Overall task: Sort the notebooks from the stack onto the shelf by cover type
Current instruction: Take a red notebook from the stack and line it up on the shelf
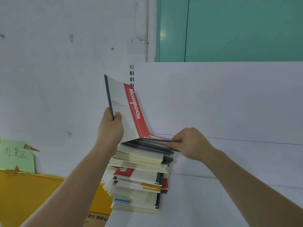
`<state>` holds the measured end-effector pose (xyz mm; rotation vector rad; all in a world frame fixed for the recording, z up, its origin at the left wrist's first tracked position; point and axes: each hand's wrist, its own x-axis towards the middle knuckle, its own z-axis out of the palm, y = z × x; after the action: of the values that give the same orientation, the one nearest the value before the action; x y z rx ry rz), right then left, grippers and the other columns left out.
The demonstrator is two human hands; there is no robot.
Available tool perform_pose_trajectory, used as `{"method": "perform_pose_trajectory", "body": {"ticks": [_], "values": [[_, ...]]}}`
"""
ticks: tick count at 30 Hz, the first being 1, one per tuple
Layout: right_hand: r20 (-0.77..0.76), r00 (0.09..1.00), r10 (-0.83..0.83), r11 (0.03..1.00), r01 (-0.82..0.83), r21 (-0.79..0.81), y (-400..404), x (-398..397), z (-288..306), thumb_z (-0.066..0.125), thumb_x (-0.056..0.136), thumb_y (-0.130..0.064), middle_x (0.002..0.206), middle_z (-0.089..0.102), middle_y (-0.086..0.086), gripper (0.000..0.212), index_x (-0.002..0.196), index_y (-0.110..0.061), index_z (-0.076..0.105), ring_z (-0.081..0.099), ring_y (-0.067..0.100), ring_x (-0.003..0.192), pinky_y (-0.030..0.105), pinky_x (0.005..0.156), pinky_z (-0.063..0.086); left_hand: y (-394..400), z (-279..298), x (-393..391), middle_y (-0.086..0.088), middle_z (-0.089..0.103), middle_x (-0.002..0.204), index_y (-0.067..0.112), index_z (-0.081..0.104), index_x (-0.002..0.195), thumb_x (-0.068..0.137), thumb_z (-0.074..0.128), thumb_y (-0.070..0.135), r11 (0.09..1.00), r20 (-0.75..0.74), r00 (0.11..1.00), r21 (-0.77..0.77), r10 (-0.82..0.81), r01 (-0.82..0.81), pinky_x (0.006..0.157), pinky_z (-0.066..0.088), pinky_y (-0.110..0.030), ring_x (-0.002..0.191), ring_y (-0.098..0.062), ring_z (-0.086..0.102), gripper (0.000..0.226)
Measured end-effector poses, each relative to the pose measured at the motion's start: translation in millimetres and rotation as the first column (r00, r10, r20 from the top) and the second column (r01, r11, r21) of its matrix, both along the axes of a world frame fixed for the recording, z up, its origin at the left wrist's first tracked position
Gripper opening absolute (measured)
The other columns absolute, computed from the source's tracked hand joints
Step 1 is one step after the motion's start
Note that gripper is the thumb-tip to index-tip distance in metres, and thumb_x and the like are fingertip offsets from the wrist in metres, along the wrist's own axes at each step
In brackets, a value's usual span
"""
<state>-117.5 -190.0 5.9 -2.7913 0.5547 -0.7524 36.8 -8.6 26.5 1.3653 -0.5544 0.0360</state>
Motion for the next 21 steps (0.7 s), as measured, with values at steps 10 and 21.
{"method": "perform_pose_trajectory", "body": {"ticks": [10, 21], "values": [[0.558, 0.825, -0.09, 0.917, 0.287, -0.278, -23, -27, 17, 0.048, 0.099, -0.04, 0.054, 0.062, 0.002, 0.037, 0.08, -0.017, 0.07, 0.056, 0.025, 0.048, 0.034, 0.048, 0.049, 0, 3, -9, 0.005, 0.063, 0.1, 0.034, 0.049, 0.104, 0.108, 0.036, 0.026, 1.0, -0.032, 0.999, 0.002, -0.004, 0.004, 0.074, 0.059, -0.043, 0.086, -0.017, 0.063, 0.015], [0.522, 0.827, 0.206, 0.794, 0.171, -0.583, 55, 8, -41, 0.05, 0.102, -0.035, 0.11, 0.073, 0.007, 0.036, 0.115, -0.01, 0.071, 0.069, 0.022, 0.101, 0.038, 0.082, 0.057, -30, -5, -65, 0.003, 0.078, 0.103, 0.029, 0.062, 0.116, 0.104, 0.038, 0.052, 0.899, -0.122, 0.898, -0.181, -0.423, 0.399, 0.083, 0.06, -0.038, 0.092, -0.014, 0.075, 0.034]]}}
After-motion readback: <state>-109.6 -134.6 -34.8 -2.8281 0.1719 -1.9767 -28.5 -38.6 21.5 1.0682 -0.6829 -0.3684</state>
